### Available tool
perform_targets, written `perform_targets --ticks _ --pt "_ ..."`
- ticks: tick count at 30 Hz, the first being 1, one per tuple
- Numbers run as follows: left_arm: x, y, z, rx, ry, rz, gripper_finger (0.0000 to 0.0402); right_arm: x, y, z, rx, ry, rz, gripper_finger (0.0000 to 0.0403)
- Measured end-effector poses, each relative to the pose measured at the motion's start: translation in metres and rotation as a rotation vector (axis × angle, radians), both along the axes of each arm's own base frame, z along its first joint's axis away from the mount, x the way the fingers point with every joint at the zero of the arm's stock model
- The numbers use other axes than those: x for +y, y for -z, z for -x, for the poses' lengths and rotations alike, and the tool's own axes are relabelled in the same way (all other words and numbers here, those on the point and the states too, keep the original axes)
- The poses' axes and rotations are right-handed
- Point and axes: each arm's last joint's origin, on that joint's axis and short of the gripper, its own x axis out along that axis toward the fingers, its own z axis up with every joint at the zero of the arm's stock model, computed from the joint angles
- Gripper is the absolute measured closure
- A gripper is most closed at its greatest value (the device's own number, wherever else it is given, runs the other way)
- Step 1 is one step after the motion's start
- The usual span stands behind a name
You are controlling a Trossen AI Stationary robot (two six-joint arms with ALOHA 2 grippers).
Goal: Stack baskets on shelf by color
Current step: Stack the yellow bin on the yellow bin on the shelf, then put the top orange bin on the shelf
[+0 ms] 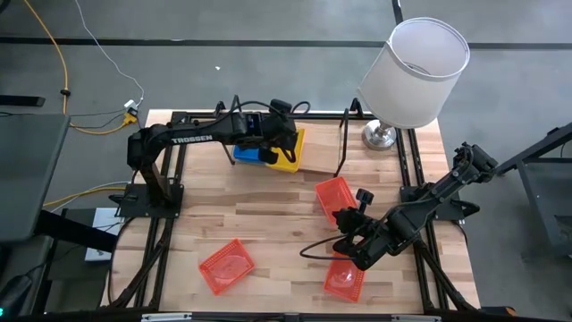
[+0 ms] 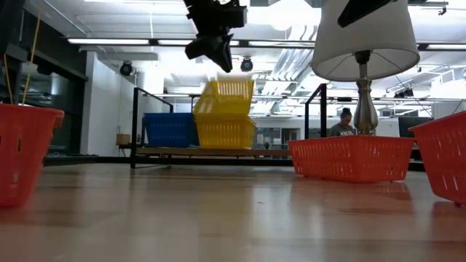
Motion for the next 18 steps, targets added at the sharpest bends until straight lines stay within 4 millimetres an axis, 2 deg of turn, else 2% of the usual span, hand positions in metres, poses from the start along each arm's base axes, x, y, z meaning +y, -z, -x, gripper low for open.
perform_targets --ticks 11,18 --pt "0.0011 -0.0038 -0.0046 -0.085 -0.025 -0.007 0.0249 -0.0006 -0.0001 -0.0007 -0.009 0.010 0.000 0.0403" --pt "-0.0030 -0.0056 0.0044 -0.175 -0.175 0.107 0.0238 -0.0030 -0.0011 -0.0018 -0.042 0.041 0.024 0.0403"
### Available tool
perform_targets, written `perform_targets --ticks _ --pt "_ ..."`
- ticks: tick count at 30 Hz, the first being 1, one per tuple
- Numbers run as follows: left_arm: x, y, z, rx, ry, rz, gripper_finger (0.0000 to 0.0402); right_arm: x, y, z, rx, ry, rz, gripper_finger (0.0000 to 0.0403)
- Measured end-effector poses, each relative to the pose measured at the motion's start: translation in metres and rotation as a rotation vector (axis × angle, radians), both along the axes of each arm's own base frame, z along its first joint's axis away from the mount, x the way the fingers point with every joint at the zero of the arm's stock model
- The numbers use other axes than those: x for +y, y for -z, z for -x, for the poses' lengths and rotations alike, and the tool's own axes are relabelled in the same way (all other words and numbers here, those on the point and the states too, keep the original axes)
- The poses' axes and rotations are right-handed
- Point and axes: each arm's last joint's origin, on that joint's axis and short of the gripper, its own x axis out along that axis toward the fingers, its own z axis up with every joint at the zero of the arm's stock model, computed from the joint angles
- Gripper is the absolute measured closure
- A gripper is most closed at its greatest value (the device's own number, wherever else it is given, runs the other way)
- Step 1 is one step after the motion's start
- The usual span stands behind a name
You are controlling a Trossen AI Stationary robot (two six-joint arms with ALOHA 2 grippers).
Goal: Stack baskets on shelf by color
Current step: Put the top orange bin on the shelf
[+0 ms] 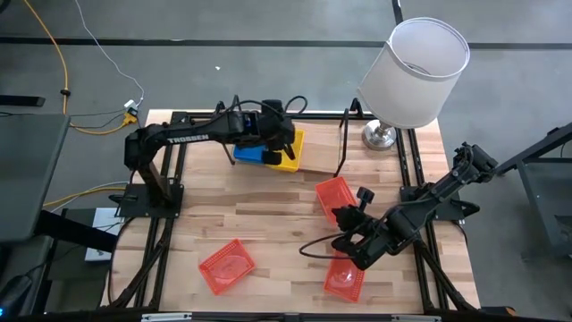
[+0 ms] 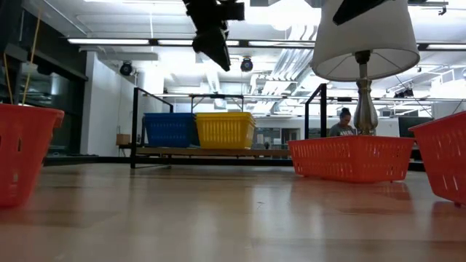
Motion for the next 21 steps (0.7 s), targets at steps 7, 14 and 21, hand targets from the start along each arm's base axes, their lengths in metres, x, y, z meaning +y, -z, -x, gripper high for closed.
perform_targets --ticks 7,14,21 --pt "-0.027 -0.027 0.030 -0.131 -0.069 0.225 0.0255 -0.023 0.002 -0.013 0.060 0.061 -0.087 0.0403" --pt "-0.080 -0.047 0.080 -0.448 0.033 0.446 0.0279 -0.050 0.008 -0.013 0.234 0.156 -0.166 0.0402" --pt "-0.149 0.001 0.146 -0.747 0.204 0.571 0.0300 -0.043 0.011 0.013 0.380 0.249 -0.170 0.0386"
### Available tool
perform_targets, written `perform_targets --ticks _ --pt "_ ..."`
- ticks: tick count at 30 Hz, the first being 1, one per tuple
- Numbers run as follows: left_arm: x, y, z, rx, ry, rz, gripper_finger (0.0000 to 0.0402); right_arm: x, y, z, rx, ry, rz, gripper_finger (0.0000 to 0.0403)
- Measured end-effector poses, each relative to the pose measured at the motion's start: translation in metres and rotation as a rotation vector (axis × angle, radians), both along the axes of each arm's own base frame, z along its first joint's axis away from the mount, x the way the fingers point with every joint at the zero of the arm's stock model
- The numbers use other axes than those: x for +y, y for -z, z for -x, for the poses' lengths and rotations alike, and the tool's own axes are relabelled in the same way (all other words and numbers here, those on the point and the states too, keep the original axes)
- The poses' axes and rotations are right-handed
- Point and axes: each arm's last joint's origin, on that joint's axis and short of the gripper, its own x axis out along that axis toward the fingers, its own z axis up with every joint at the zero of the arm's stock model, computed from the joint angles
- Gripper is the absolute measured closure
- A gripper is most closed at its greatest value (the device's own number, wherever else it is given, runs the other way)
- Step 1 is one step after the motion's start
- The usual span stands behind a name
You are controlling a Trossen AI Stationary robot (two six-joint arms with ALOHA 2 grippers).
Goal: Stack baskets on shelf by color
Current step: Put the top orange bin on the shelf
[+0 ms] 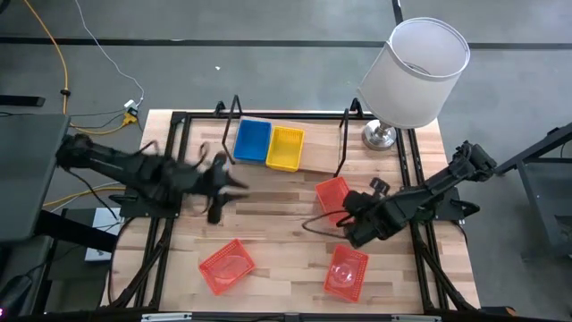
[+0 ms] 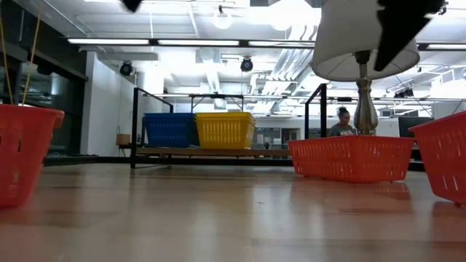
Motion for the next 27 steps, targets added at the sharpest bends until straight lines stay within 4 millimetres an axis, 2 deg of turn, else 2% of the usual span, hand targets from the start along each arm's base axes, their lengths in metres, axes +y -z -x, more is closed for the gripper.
perform_targets --ticks 5,10,13,16,22,27 --pt "-0.037 0.047 0.035 -0.252 0.063 0.130 0.0307 0.019 0.001 0.010 -0.021 -0.006 -0.055 0.0321" --pt "-0.060 0.081 0.054 -0.447 0.069 0.215 0.0306 0.023 0.022 0.018 -0.052 0.042 -0.127 0.0248" --pt "-0.067 0.092 0.061 -0.496 0.049 0.227 0.0306 0.008 0.033 0.027 -0.076 0.149 -0.129 0.0219" --pt "-0.071 0.098 0.064 -0.492 0.020 0.222 0.0307 -0.011 0.040 0.035 -0.179 0.250 -0.160 0.0205" --pt "-0.079 0.106 0.062 -0.451 0.030 0.198 0.0305 -0.049 0.066 0.046 -0.346 0.368 -0.298 0.0206" --pt "-0.085 0.116 0.057 -0.403 0.040 0.174 0.0305 -0.062 0.082 0.039 -0.425 0.350 -0.389 0.0212"
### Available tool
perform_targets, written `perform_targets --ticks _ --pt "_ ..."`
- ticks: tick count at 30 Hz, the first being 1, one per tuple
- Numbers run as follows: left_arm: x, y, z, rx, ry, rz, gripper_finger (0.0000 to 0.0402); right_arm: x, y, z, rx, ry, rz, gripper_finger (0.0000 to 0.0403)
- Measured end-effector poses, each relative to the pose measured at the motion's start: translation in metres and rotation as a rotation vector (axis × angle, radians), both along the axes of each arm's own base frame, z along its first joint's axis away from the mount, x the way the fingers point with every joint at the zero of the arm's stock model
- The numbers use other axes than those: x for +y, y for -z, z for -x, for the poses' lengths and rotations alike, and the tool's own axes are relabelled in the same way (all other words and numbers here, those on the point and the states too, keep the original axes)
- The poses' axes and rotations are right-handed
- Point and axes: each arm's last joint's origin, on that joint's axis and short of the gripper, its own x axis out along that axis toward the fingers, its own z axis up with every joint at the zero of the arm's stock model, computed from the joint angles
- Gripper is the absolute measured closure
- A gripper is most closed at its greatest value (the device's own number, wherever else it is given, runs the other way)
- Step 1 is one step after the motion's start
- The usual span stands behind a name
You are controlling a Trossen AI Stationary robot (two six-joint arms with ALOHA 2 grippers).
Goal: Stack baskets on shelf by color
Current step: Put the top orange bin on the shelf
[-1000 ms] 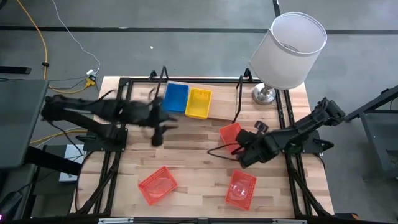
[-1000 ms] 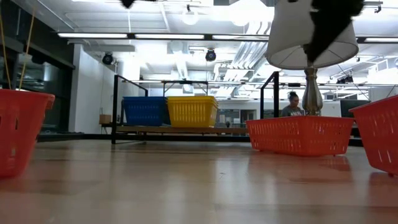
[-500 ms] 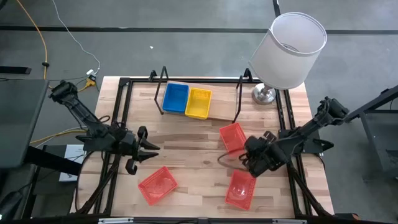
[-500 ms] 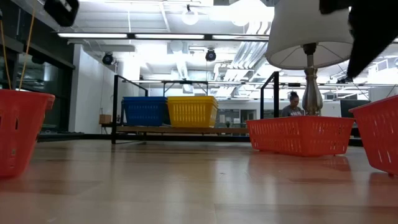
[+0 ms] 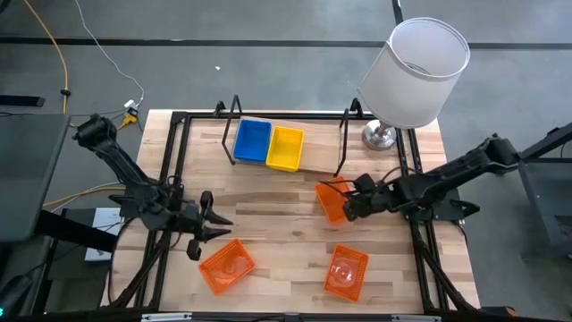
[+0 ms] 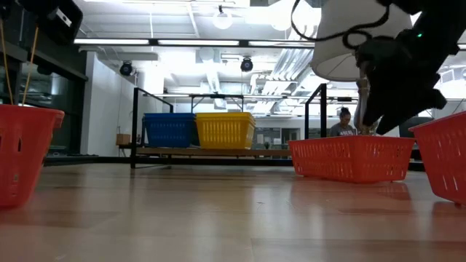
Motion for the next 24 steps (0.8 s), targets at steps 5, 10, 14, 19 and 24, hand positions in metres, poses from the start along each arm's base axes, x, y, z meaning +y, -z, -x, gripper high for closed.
perform_targets --ticks 5,10,14,19,24 --pt "-0.005 0.010 -0.006 0.035 -0.004 -0.025 0.0305 -0.006 -0.006 -0.008 0.013 -0.064 0.027 0.0220" --pt "-0.005 0.013 -0.010 0.035 -0.014 -0.037 0.0305 -0.004 -0.032 -0.021 -0.046 -0.176 0.089 0.0230" --pt "-0.006 0.015 -0.011 0.044 -0.016 -0.004 0.0305 0.003 -0.033 -0.028 -0.022 -0.252 0.073 0.0254" --pt "-0.008 0.020 -0.013 0.062 -0.018 0.061 0.0305 0.015 -0.011 -0.040 0.068 -0.303 0.051 0.0344" --pt "-0.012 0.027 -0.015 0.090 -0.017 0.055 0.0305 0.018 0.005 -0.051 0.188 -0.295 0.060 0.0386"
